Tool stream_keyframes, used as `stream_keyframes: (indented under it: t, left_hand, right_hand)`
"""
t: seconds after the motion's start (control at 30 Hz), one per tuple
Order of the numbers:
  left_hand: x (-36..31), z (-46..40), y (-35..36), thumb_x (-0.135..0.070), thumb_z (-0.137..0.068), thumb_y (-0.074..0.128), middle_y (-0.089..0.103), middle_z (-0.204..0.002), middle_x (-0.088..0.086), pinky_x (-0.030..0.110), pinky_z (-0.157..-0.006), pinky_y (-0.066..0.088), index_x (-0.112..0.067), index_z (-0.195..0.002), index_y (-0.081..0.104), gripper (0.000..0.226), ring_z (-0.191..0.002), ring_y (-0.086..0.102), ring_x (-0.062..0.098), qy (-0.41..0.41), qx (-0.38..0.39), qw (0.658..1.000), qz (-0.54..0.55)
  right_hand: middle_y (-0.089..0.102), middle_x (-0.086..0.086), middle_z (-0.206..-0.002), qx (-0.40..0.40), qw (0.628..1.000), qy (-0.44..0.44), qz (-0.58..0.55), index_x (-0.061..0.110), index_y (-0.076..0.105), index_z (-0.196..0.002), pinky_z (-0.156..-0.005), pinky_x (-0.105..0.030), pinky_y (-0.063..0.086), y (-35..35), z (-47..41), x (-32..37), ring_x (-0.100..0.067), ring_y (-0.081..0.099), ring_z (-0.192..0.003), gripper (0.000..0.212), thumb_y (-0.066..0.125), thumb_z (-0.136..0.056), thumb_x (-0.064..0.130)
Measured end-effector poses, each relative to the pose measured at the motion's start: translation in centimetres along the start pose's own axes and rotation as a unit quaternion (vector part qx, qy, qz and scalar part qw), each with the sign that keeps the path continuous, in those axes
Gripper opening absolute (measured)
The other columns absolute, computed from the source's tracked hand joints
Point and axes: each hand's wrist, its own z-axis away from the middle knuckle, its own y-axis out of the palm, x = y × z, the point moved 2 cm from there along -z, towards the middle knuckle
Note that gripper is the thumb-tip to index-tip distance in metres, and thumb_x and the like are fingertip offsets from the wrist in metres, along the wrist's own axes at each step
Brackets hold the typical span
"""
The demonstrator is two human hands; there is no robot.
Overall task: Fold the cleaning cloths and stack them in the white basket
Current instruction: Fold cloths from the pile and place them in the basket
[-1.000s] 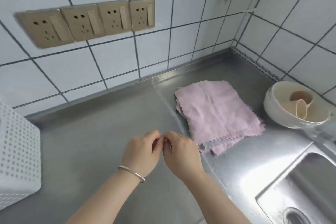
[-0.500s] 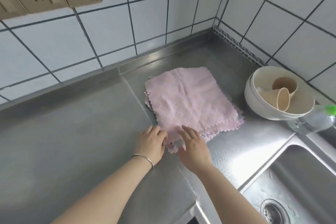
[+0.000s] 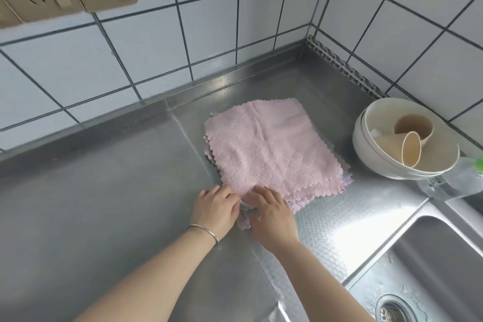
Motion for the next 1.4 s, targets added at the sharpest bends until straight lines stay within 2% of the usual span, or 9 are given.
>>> stream_keyframes:
  t: [0.3, 0.43, 0.67, 0.83, 0.9, 1.0, 1.17, 1.27, 1.4]
  left_hand:
    - [0.4, -0.4, -3.5, -0.025, -0.085, 0.043, 0.065, -0.066, -0.005, 0.022, -0.056, 0.03, -0.017, -0.075, 0.062, 0.023, -0.053, 0.058, 0.019, 0.025, -0.061, 0.982, 0.176]
    - [2.2, 0.3, -7.4, -0.037, -0.087, 0.036, 0.067, -0.066, -0.001, 0.024, -0.049, 0.03, -0.025, -0.087, 0.051, 0.019, -0.054, 0.058, 0.023, -0.035, -0.108, 0.972, 0.204]
    - [6.0, 3.0, -15.1, -0.033, -0.088, 0.045, 0.054, -0.057, -0.02, 0.006, -0.055, 0.034, -0.013, -0.089, 0.068, 0.029, -0.06, 0.051, -0.008, -0.101, -0.189, 0.936, 0.28]
    - [8.6, 8.1, -20.4, -0.048, -0.085, 0.042, 0.063, -0.081, -0.023, 0.007, -0.06, 0.038, -0.026, -0.086, 0.065, 0.032, -0.069, 0.057, 0.002, -0.123, -0.248, 0.912, 0.303]
    - [10.2, 10.8, -22.8, -0.044, -0.086, 0.049, 0.063, -0.087, -0.021, 0.009, -0.064, 0.041, -0.029, -0.086, 0.065, 0.022, -0.074, 0.059, 0.006, -0.139, -0.274, 0.905, 0.294]
    - [12.6, 14.6, -25.3, -0.036, -0.088, 0.057, 0.064, -0.083, -0.024, 0.007, -0.064, 0.041, -0.022, -0.089, 0.068, 0.017, -0.078, 0.06, 0.005, -0.182, -0.291, 0.9, 0.268]
    - [18.2, 20.2, -27.4, -0.035, -0.089, 0.055, 0.069, -0.073, 0.004, 0.02, -0.066, 0.045, -0.023, -0.091, 0.069, 0.019, -0.07, 0.06, 0.018, -0.25, -0.276, 0.896, 0.243]
    - [21.7, 21.3, -27.4, -0.022, -0.091, 0.057, 0.067, -0.073, 0.0, 0.021, -0.064, 0.043, -0.02, -0.09, 0.069, 0.012, -0.065, 0.058, 0.013, -0.305, -0.248, 0.892, 0.224]
    - [24.7, 22.3, -28.2, -0.023, -0.091, 0.057, 0.069, -0.079, 0.002, 0.023, -0.069, 0.043, -0.017, -0.091, 0.069, 0.014, -0.077, 0.063, 0.021, -0.345, -0.234, 0.887, 0.197]
  right_hand:
    - [0.067, 0.011, -0.08, -0.144, 0.989, -0.031, 0.008, 0.026, 0.071, -0.084, -0.075, -0.033, 0.048, -2.3, -0.9, 0.3, -0.02, 0.063, -0.082, 0.022, 0.077, -0.066, 0.016]
    - [0.067, 0.01, -0.077, -0.206, 0.976, -0.062, 0.035, 0.023, 0.072, -0.086, -0.075, -0.03, 0.042, -5.1, -0.6, -0.5, -0.017, 0.062, -0.081, 0.024, 0.048, -0.085, 0.026]
    - [0.068, -0.003, -0.077, -0.281, 0.958, -0.056, 0.011, 0.009, 0.066, -0.08, -0.066, -0.034, 0.041, -8.6, -0.2, 0.0, -0.03, 0.061, -0.075, 0.01, 0.068, -0.079, 0.0]
    - [0.063, 0.0, -0.079, -0.207, 0.968, -0.015, -0.138, 0.011, 0.062, -0.093, -0.053, -0.026, 0.037, -12.1, 0.6, 5.1, -0.019, 0.052, -0.067, 0.008, 0.058, -0.091, 0.018]
    - [0.059, 0.009, -0.068, -0.151, 0.977, -0.045, -0.142, 0.017, 0.064, -0.084, -0.047, -0.013, 0.034, -13.6, 0.9, 7.9, -0.009, 0.051, -0.059, 0.007, 0.066, -0.086, 0.024]
    - [0.062, 0.006, -0.07, -0.034, 0.987, -0.069, -0.139, 0.025, 0.065, -0.076, -0.047, -0.017, 0.033, -15.0, 1.1, 11.8, -0.007, 0.049, -0.058, 0.011, 0.072, -0.078, 0.033]
    - [0.056, 0.008, -0.069, 0.088, 0.987, -0.117, -0.069, 0.039, 0.059, -0.069, -0.052, -0.018, 0.034, -15.5, 0.5, 19.1, -0.012, 0.051, -0.065, 0.016, 0.064, -0.085, 0.04]
    - [0.056, 0.017, -0.078, 0.131, 0.983, -0.12, -0.045, 0.034, 0.061, -0.089, -0.058, -0.001, 0.035, -13.5, -0.3, 22.3, -0.004, 0.056, -0.079, 0.008, 0.059, -0.091, 0.026]
    - [0.067, -0.004, -0.096, 0.08, 0.988, -0.101, -0.086, 0.021, 0.067, -0.097, -0.07, -0.024, 0.04, -11.1, -2.2, 25.7, -0.023, 0.061, -0.095, 0.011, 0.062, -0.088, 0.018]
